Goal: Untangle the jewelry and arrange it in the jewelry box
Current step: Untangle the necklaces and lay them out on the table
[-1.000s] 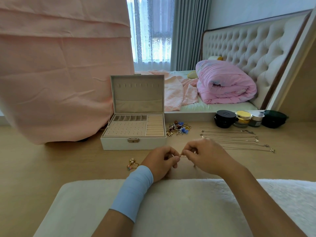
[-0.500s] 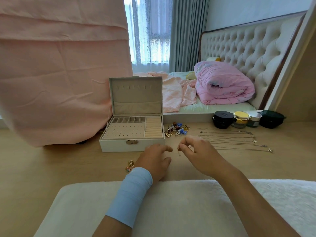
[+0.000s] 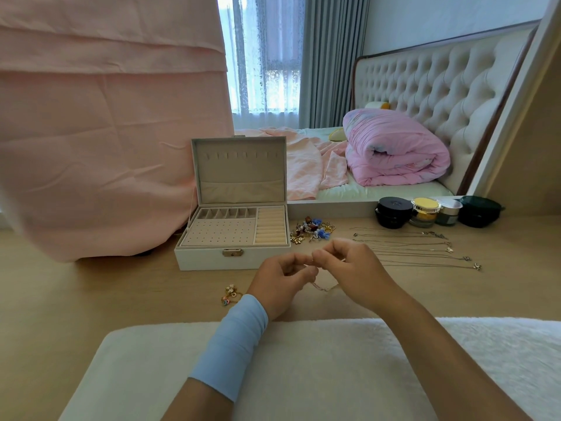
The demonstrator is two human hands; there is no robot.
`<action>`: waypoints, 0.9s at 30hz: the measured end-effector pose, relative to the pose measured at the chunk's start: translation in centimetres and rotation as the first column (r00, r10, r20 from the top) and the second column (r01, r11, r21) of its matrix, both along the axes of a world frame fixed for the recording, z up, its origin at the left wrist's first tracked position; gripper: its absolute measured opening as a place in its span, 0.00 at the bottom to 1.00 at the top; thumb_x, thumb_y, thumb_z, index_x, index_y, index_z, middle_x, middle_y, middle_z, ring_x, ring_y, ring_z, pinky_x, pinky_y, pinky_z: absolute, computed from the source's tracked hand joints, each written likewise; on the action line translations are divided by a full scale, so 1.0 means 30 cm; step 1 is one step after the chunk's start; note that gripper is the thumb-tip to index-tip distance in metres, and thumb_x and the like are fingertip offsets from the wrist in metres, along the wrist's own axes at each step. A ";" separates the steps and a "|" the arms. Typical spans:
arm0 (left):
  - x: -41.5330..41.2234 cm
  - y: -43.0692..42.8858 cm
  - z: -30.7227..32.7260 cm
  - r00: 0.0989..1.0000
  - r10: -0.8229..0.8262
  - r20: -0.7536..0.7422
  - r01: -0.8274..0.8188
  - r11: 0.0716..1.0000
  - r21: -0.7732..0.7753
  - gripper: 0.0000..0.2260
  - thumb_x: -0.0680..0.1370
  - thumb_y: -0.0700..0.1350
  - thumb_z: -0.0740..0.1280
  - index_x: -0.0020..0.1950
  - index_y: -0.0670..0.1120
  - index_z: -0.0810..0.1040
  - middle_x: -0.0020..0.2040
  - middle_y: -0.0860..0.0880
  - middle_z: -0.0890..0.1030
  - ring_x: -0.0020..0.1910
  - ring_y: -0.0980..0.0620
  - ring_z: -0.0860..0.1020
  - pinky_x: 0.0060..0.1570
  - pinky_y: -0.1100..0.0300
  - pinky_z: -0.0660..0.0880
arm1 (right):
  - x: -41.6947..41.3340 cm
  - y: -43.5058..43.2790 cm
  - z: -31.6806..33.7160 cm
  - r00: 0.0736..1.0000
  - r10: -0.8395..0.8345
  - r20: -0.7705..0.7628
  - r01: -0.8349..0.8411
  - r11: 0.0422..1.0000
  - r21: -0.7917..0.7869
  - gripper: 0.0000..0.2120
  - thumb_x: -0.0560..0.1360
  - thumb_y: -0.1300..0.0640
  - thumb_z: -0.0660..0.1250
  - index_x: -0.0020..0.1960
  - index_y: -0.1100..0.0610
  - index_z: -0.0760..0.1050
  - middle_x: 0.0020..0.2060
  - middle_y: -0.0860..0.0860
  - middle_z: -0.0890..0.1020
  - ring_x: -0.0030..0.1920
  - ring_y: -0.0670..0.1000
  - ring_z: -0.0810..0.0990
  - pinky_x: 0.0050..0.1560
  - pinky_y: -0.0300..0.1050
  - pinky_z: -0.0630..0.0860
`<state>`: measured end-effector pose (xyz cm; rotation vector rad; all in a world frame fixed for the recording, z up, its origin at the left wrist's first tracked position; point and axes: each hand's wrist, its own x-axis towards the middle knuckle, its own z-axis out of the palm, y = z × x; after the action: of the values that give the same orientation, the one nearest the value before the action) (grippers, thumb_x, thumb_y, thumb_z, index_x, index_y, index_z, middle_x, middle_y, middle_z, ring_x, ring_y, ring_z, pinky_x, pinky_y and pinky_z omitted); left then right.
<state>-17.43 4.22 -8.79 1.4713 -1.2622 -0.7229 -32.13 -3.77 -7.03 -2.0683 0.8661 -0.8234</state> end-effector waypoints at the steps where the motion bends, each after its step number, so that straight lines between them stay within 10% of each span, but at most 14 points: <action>1: 0.004 0.006 0.008 1.000 0.004 0.017 -0.004 1.000 -0.010 0.06 0.79 0.41 0.67 0.49 0.50 0.83 0.36 0.55 0.82 0.35 0.61 0.77 0.40 0.67 0.75 | 0.001 0.001 0.003 0.999 0.005 0.046 -0.008 0.998 0.062 0.11 0.80 0.51 0.66 0.44 0.55 0.81 0.40 0.54 0.84 0.43 0.53 0.82 0.47 0.48 0.78; 9: 0.036 0.030 0.075 0.996 0.083 -0.043 -0.086 0.992 -0.090 0.11 0.81 0.43 0.63 0.41 0.47 0.80 0.31 0.51 0.77 0.35 0.53 0.75 0.46 0.55 0.75 | 0.002 0.006 0.025 0.928 0.150 0.341 -0.316 0.802 0.507 0.18 0.83 0.49 0.57 0.40 0.59 0.72 0.28 0.55 0.76 0.31 0.56 0.76 0.45 0.56 0.78; 16: 0.051 0.043 0.135 0.948 0.019 -0.317 -0.045 0.996 -0.076 0.11 0.82 0.41 0.59 0.42 0.43 0.76 0.27 0.53 0.68 0.28 0.53 0.69 0.45 0.50 0.78 | -0.041 -0.014 0.021 0.942 0.283 0.181 -0.335 0.826 0.453 0.15 0.74 0.48 0.70 0.47 0.61 0.79 0.29 0.51 0.73 0.28 0.49 0.68 0.31 0.41 0.71; 22: 0.085 0.055 0.153 0.956 0.120 0.268 -0.100 0.991 -0.086 0.10 0.81 0.46 0.62 0.43 0.47 0.80 0.32 0.49 0.73 0.31 0.54 0.69 0.35 0.64 0.71 | -0.048 -0.029 0.005 0.975 0.173 0.140 -0.212 0.908 0.361 0.07 0.78 0.56 0.71 0.47 0.59 0.82 0.29 0.49 0.75 0.29 0.47 0.71 0.37 0.41 0.76; 27: 0.115 0.070 0.156 0.927 0.044 0.372 -0.039 0.999 -0.023 0.08 0.78 0.49 0.67 0.43 0.47 0.82 0.32 0.50 0.74 0.31 0.57 0.70 0.37 0.67 0.71 | -0.048 -0.047 -0.001 0.960 0.082 0.269 -0.193 0.887 0.419 0.06 0.79 0.58 0.69 0.48 0.60 0.81 0.28 0.48 0.72 0.28 0.47 0.69 0.46 0.49 0.82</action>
<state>-13.99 6.31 -4.10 1.6703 -1.5108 -0.4131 -33.58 -5.18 -7.06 -1.5700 0.6830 -0.7073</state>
